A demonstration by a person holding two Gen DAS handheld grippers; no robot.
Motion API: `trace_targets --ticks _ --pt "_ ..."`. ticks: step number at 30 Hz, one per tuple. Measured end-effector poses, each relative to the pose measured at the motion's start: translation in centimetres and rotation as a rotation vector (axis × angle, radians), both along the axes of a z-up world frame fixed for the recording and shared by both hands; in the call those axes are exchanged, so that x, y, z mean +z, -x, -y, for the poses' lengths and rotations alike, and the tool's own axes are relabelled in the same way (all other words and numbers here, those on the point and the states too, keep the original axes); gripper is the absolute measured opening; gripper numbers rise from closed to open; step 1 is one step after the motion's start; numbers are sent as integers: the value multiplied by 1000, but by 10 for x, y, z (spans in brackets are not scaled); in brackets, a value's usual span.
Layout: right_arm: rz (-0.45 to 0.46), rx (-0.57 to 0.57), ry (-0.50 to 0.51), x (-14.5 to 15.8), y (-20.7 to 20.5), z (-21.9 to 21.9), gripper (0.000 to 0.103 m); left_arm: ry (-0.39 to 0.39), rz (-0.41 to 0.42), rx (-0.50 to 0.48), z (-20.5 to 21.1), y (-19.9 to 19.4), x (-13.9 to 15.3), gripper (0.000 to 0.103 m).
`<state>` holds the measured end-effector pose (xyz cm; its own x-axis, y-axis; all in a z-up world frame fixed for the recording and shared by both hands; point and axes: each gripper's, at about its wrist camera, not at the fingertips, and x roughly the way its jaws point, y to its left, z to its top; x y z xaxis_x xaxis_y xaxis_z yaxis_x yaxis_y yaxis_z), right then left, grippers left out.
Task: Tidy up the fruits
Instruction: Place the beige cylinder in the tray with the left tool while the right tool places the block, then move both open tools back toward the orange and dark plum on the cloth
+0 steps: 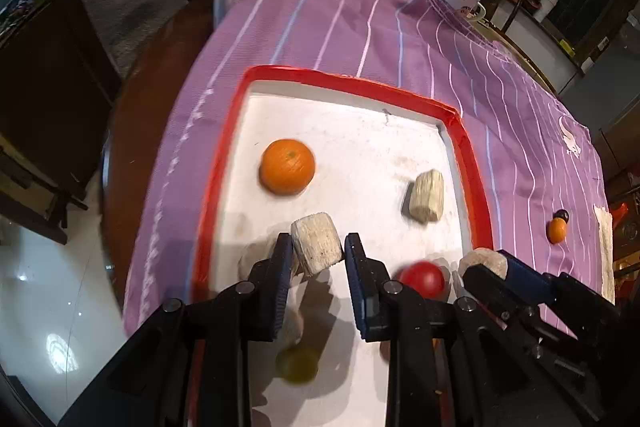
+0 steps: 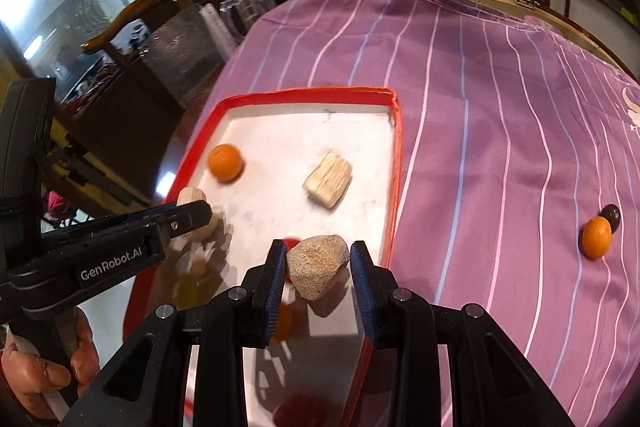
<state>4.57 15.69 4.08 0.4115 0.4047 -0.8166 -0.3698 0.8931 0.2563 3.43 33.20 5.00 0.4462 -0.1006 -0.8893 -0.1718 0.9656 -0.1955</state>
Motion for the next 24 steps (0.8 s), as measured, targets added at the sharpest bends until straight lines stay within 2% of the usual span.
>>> trace_targets --ticks 10,13,15,20,24 --pt "-34 -14 10 -16 -17 -6 36 10 -21 -8 5 -16 -13 28" --pt "-31 -4 2 -14 -19 -7 37 27 -13 1 3 -12 -7 37" --pt "-31 5 -5 -13 -18 -7 37 30 0 9 3 -8 0 47" --pt "-10 -4 -33 -2 -10 3 37 -32 38 38 11 10 24 53" --pt "3 -37 -66 9 2 25 37 -88 82 65 21 32 46 63"
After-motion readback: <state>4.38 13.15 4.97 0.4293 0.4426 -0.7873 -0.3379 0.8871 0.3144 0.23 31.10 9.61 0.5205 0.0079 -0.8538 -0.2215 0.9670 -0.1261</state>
